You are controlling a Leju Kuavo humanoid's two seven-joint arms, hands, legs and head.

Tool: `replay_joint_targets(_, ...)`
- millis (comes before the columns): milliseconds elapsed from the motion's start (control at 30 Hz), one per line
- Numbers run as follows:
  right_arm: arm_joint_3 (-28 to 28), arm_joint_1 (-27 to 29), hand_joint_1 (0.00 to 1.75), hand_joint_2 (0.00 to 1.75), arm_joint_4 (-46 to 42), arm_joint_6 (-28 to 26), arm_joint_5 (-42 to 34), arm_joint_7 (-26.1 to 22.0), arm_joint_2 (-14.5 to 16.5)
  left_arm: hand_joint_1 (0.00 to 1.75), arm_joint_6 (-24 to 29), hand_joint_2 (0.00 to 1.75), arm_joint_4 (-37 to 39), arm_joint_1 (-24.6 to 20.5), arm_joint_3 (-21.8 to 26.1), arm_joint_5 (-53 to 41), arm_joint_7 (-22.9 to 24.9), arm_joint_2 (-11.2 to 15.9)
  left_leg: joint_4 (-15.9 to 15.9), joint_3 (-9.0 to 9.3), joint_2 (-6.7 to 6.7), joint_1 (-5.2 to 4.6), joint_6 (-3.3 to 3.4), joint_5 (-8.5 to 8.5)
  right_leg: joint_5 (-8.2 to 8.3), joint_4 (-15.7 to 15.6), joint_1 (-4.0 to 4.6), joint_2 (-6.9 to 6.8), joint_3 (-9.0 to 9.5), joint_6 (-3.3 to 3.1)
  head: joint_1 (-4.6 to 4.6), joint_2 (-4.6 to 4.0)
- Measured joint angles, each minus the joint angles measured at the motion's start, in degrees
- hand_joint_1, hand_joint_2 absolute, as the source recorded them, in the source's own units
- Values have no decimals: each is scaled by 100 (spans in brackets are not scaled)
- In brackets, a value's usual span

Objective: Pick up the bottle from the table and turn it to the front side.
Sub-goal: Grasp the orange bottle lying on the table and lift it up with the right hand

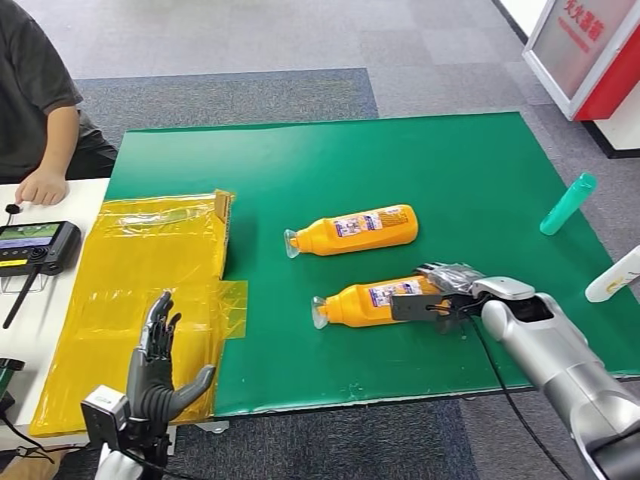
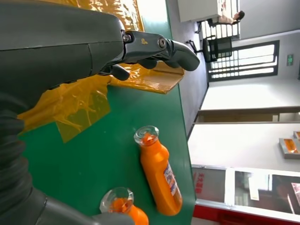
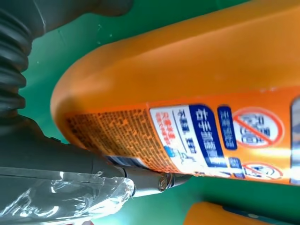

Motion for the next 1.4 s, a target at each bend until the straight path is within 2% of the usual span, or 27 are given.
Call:
replay_joint_targets(33,14,-4,154,175,23,-13,-9,-3,8,0,0,175,5,-9,-16,7,0,5,0,0,0,0,0,0,0,0,0,0,0,0,0,0)
replay_joint_targets(67,25,-8,172,175,43,-24,-15,-6,15,0,0,175,10,-16,-30,14,0,9,0,0,0,0,0,0,0,0,0,0,0,0,1,0)
replay_joint_targets(100,35,-11,175,175,57,-36,-21,-9,20,0,0,175,14,-19,-39,20,0,13,0,0,0,0,0,0,0,0,0,0,0,0,1,0)
replay_joint_targets(533,78,8,175,175,75,-261,-177,-53,23,0,2,175,16,-17,-48,38,0,43,0,1,0,0,0,0,0,0,0,0,0,0,2,0)
replay_joint_targets(633,-2,178,175,175,-126,-432,-309,-15,-38,0,4,175,16,1,-45,40,0,58,0,1,0,0,0,0,0,0,0,0,0,0,1,0)
replay_joint_targets(800,-365,698,175,175,-782,-898,-546,-24,-230,0,1,175,18,71,-31,-63,0,80,0,0,0,1,-2,-3,-3,-1,1,-1,0,-2,0,0)
replay_joint_targets(967,-935,1685,175,175,-1492,-1719,-511,-284,-224,0,-96,175,27,260,1,-247,0,109,-1,-3,-2,3,-4,-10,-10,-1,4,-2,-1,-2,0,0)
replay_joint_targets(1133,-1313,2177,175,175,-1975,-1809,-418,-342,-189,0,-150,175,27,301,42,-296,0,118,-2,-2,-1,4,-6,-10,-11,-1,4,-2,-2,-5,1,0)
replay_joint_targets(1233,-1587,2464,175,175,-2297,-2007,-346,-495,-50,0,-319,175,27,316,68,-298,0,115,-2,-1,-2,5,-6,-9,-11,0,5,-2,-1,-4,0,0)
replay_joint_targets(1400,-1962,2914,175,175,-2783,-2284,-545,-1009,422,0,-821,175,60,265,73,-109,0,84,-2,-1,-1,6,-7,-9,-12,0,6,-1,-3,-5,0,0)
